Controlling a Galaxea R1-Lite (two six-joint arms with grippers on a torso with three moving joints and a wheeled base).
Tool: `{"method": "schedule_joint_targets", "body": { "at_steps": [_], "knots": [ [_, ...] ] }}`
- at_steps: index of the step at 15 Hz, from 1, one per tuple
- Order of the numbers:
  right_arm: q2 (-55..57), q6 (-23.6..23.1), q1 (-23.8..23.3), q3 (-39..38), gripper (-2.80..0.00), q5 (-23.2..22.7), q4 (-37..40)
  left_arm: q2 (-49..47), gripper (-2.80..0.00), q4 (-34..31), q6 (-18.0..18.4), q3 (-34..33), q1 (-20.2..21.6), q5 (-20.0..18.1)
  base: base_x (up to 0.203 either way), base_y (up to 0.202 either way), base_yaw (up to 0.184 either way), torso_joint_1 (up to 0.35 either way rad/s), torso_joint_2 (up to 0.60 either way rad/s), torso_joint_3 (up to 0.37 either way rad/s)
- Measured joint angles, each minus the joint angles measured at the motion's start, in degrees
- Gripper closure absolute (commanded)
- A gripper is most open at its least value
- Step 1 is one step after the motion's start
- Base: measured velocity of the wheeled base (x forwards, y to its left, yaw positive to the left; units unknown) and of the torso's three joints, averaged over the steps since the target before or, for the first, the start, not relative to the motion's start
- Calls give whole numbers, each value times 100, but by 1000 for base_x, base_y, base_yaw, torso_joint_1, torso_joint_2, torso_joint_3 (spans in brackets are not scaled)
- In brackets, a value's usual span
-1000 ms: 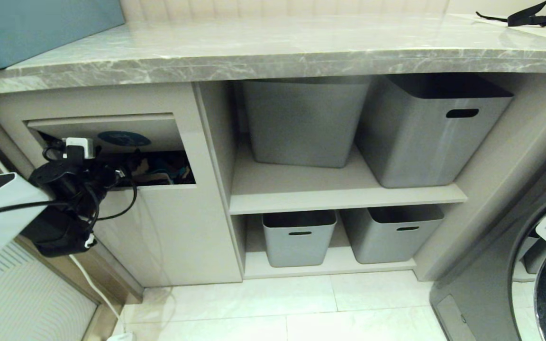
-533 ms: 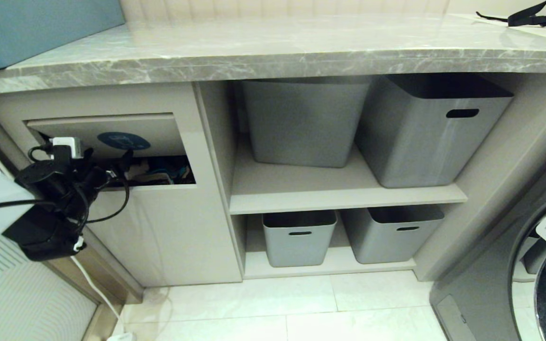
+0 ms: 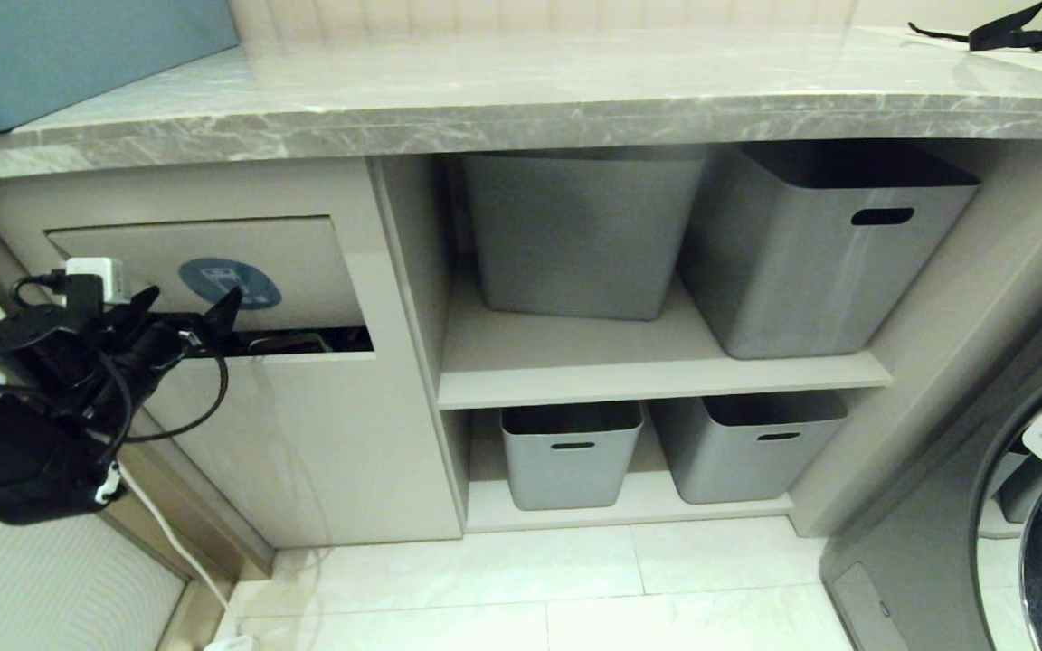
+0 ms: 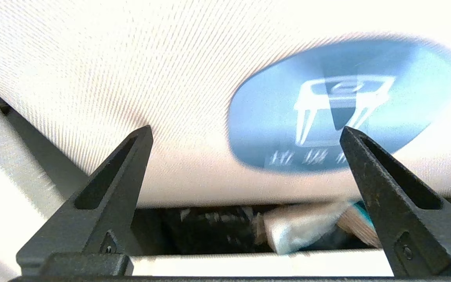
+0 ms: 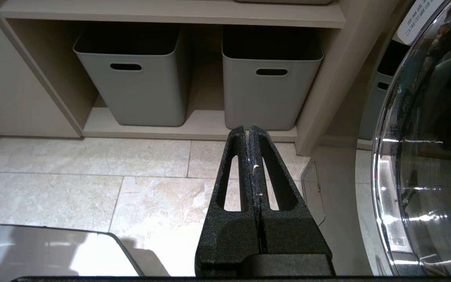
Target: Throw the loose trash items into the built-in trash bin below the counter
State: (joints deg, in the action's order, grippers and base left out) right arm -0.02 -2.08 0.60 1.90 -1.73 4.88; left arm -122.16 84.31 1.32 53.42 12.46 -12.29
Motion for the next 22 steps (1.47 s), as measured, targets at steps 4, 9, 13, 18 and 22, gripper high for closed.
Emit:
{"method": "schedule_joint_targets", "body": {
  "at_steps": [4, 9, 13, 18, 22],
  "knots": [
    [0, 1, 0, 0, 0, 0, 1, 644, -280, 112, -11, -923, 14, 7, 0, 0, 0, 0, 0, 0],
    [0, 0, 0, 0, 0, 0, 2, 1236, -280, 129, -28, -1490, 100, 5, 0, 0, 0, 0, 0, 0],
    [0, 0, 0, 0, 0, 1, 2, 1980, -280, 86, -30, -2497, 115, -16, 0, 0, 0, 0, 0, 0],
    [0, 0, 0, 2, 0, 0, 0, 3690, -280, -124, -229, -4192, 115, 5, 0, 0, 0, 0, 0, 0],
    [0, 0, 0, 2, 0, 0, 2, 5545, -280, -1037, -498, -4785, 110, 40, 0, 0, 0, 0, 0, 0]
  ]
}}
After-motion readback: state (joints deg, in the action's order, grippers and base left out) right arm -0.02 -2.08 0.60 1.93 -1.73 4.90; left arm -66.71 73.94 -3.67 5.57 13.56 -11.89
